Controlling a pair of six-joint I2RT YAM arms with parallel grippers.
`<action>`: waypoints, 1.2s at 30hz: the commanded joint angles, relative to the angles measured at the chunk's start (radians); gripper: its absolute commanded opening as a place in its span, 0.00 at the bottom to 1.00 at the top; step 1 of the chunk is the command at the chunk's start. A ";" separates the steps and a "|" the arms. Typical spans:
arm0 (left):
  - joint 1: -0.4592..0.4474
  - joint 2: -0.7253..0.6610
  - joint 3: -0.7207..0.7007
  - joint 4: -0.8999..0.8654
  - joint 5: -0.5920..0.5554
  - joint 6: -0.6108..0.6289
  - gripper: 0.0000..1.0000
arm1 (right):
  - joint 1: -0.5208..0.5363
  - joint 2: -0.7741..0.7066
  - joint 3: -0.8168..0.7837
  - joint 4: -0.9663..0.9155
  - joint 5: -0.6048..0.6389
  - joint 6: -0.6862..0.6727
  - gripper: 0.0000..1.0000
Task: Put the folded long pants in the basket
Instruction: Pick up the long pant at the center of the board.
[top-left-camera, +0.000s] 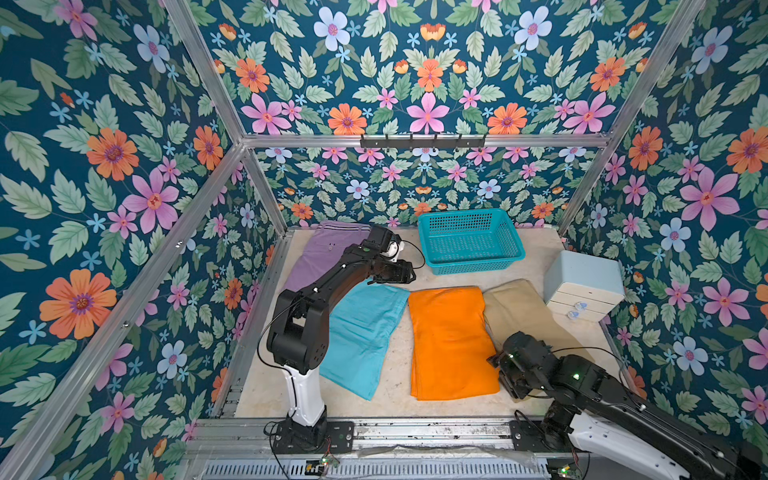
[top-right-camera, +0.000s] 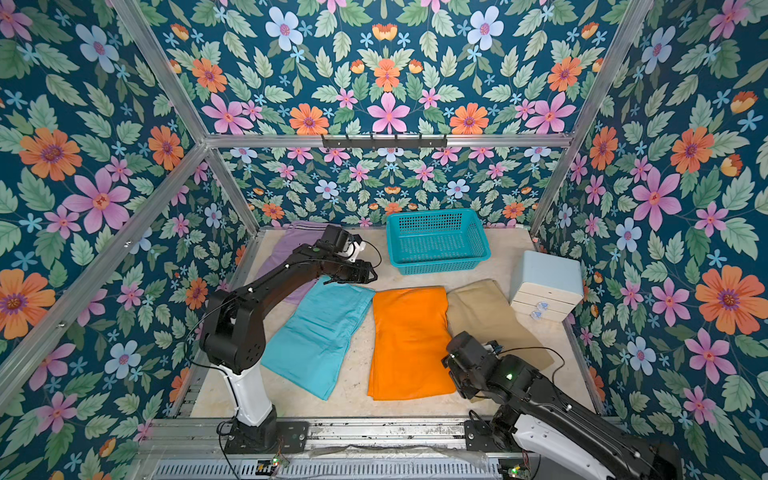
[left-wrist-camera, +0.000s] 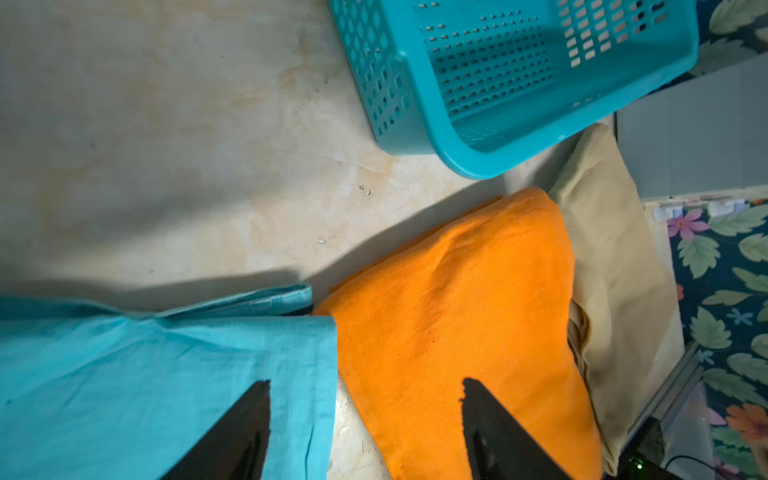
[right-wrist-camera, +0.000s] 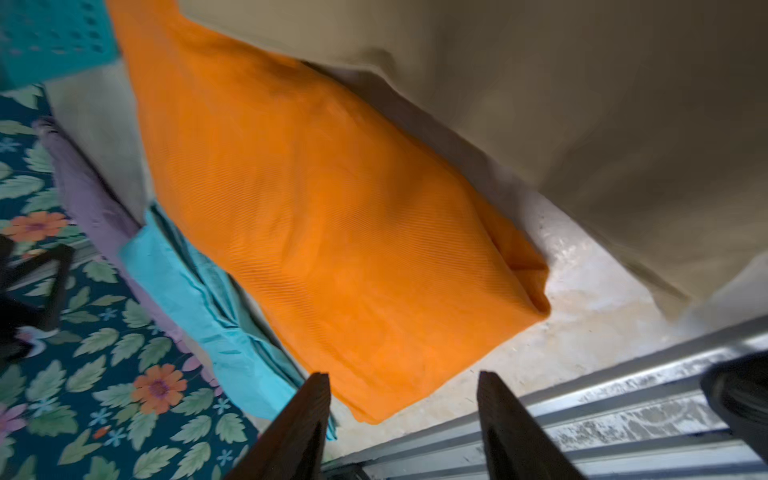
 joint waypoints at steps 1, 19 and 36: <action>-0.003 0.049 0.042 -0.107 0.020 0.062 0.75 | 0.121 0.094 -0.028 0.146 0.096 0.222 0.63; -0.004 0.197 0.100 -0.084 -0.001 0.081 0.74 | 0.255 0.292 0.010 0.201 0.072 0.364 0.66; -0.010 0.219 0.099 -0.058 0.003 0.087 0.75 | 0.261 0.542 -0.070 0.432 0.043 0.425 0.64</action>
